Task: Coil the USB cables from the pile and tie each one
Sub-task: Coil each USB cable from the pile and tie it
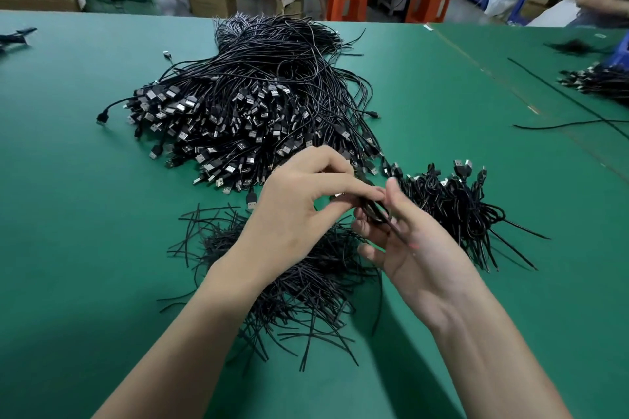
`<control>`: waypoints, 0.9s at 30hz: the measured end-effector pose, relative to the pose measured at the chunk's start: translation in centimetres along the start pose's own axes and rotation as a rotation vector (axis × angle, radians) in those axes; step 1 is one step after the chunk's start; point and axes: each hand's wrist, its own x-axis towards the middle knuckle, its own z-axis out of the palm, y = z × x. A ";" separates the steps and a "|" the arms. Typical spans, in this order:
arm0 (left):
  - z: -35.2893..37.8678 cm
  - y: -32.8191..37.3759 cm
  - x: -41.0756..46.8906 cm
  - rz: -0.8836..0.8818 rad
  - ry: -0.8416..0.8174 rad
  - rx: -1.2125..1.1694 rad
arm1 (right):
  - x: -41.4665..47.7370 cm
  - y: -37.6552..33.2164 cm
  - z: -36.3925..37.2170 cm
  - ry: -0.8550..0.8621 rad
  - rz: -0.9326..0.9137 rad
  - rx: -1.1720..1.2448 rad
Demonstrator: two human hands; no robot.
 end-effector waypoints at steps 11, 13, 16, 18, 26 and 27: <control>-1.1 -1.5 0.5 -0.253 0.003 0.083 | 3.5 -4.1 -5.2 0.521 -0.444 -0.943; -2.1 -3.7 1.5 -0.403 0.084 0.206 | 4.0 -5.5 -6.3 0.679 -0.483 -1.246; -3.5 -7.9 4.0 -0.573 0.151 0.414 | 4.2 -6.7 -7.0 0.706 -0.401 -1.449; -4.5 -10.4 5.7 -0.633 0.125 0.538 | 4.1 -6.3 -6.4 0.637 -0.424 -1.426; -5.2 -13.6 10.5 -0.713 -0.219 0.949 | 3.6 -1.8 -3.2 0.392 -0.499 -1.188; -5.3 -13.7 10.7 -0.699 -0.249 0.983 | 3.6 -1.3 -3.0 0.385 -0.503 -1.164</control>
